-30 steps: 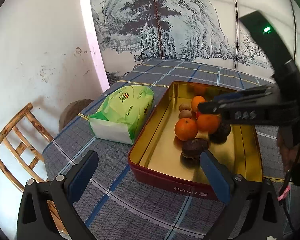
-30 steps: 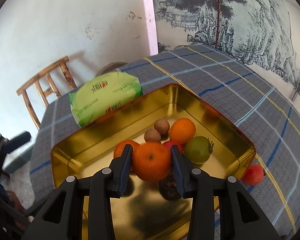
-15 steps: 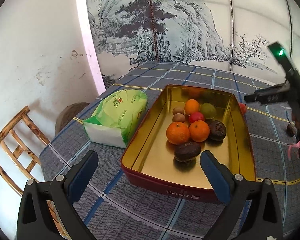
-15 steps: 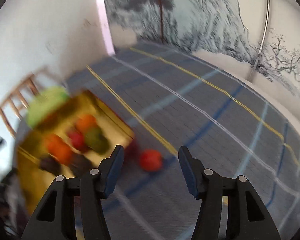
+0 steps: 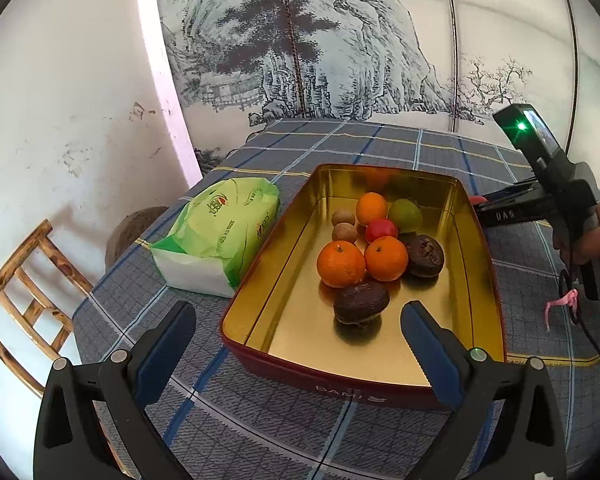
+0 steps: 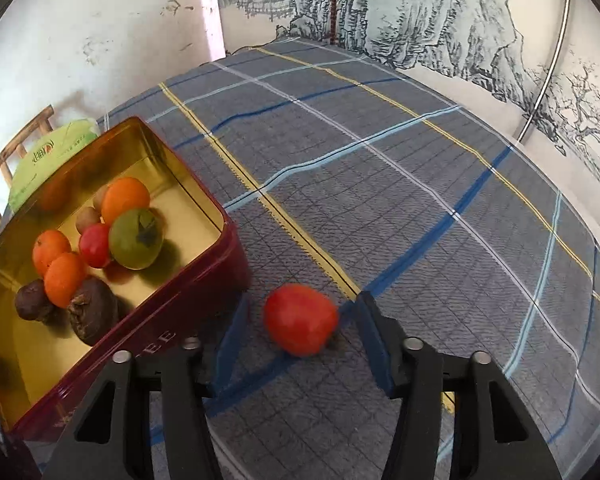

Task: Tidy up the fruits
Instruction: 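Grasp the red tomato on the cloth with the right gripper while the left gripper grasps a dark mangosteen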

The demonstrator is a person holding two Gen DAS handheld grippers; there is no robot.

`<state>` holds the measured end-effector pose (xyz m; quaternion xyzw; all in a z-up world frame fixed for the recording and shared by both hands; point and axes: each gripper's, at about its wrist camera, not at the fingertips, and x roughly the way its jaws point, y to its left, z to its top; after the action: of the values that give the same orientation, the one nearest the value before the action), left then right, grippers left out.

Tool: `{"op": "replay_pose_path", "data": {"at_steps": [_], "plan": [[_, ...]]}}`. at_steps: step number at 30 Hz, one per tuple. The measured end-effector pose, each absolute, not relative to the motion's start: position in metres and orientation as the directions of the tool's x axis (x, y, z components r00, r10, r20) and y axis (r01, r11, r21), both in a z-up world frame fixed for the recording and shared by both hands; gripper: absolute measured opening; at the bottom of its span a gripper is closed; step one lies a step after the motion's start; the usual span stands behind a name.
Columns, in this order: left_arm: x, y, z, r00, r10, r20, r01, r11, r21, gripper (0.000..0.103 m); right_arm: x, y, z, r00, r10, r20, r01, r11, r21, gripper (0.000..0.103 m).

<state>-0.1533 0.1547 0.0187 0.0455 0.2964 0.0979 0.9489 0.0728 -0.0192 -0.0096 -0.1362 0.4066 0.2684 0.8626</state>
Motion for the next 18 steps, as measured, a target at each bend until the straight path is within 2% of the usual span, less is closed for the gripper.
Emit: {"op": "replay_pose_path", "data": {"at_steps": [1,5,9,13,18], "plan": [[-0.153,0.153,0.020,0.804,0.214,-0.555,-0.158,0.976,0.148,0.101,0.073,-0.020,-0.009,0.526,0.363,-0.769,-0.575,0.818,-0.007,0.036],[-0.157,0.141,0.030,0.816,0.198,-0.543,-0.137,0.979,0.150,0.101,0.060,-0.030,0.000,0.532,0.384,-0.754,-0.565,0.825,0.021,0.036],[-0.160,0.111,0.041,0.841,0.152,-0.520,-0.063,0.981,0.185,0.101,0.023,-0.090,0.030,0.611,0.411,-0.677,-0.498,0.864,0.076,0.036],[-0.159,0.072,0.049,0.857,0.047,-0.512,0.058,0.980,0.188,0.101,-0.009,-0.170,0.036,0.696,0.289,-0.657,-0.365,0.931,0.023,0.036],[-0.133,0.003,0.050,0.823,-0.185,-0.538,0.295,0.947,0.126,0.101,-0.036,-0.254,0.013,0.722,0.129,-0.679,-0.193,0.981,-0.019,0.036]]}}
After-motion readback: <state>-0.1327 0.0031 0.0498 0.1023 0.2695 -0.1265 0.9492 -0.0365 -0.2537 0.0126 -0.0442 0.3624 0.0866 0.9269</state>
